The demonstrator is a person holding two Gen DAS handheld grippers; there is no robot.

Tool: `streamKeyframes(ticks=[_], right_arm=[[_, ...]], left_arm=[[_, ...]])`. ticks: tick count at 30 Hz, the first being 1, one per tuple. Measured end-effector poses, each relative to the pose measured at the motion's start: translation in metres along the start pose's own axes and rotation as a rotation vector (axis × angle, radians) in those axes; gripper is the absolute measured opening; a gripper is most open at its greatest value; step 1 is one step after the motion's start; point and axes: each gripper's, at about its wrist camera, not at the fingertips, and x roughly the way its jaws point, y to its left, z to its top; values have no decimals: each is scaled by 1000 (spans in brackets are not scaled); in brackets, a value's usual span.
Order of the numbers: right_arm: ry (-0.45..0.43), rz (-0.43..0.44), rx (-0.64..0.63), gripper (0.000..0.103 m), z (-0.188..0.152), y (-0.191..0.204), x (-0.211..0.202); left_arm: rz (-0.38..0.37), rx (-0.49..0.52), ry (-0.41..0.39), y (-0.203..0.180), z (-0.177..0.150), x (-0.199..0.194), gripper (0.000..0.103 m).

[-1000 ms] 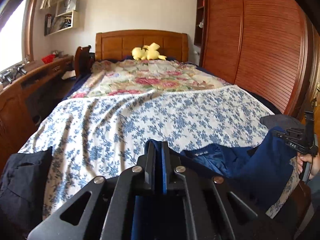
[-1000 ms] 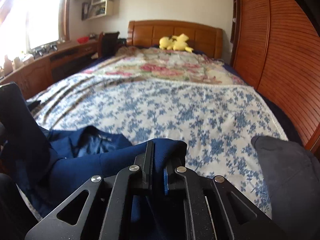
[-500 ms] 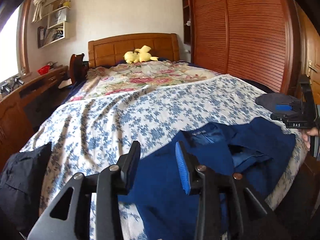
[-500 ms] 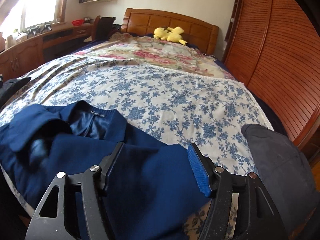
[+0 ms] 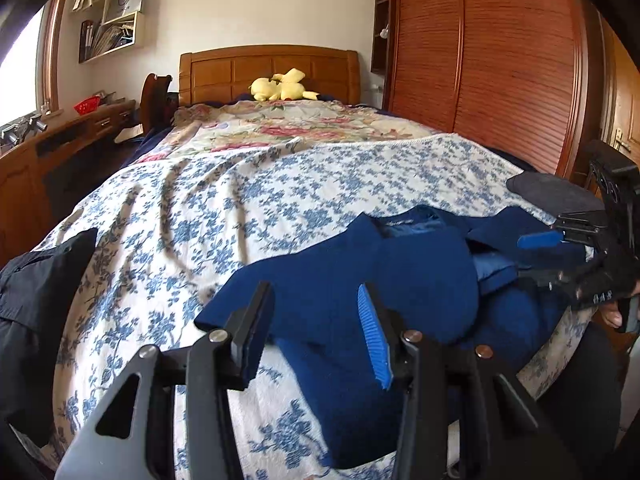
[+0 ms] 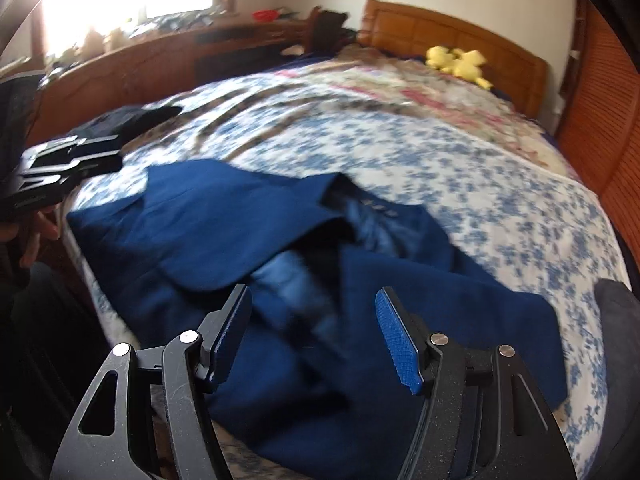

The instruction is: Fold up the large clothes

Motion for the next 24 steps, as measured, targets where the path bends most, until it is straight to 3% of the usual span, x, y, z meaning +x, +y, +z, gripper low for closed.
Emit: streamKeyframes(ticks=[4, 9, 12, 17, 21, 24], right_arm=[[58, -17, -57, 66, -3, 12, 17], [139, -122, -128, 65, -5, 7, 47], [159, -98, -151, 48, 5, 2, 59], [102, -43, -189, 11, 46, -3, 66], [45, 2, -112, 6, 81, -23, 70], [23, -33, -107, 5, 102, -33, 78]], left_arm=[[2, 3, 5, 5, -5, -1, 42], [4, -4, 11, 10, -7, -1, 43], [3, -5, 11, 10, -7, -1, 43], [6, -4, 18, 9, -6, 1, 43], [3, 7, 18, 6, -6, 0, 43], [-1, 7, 15, 6, -5, 0, 43]])
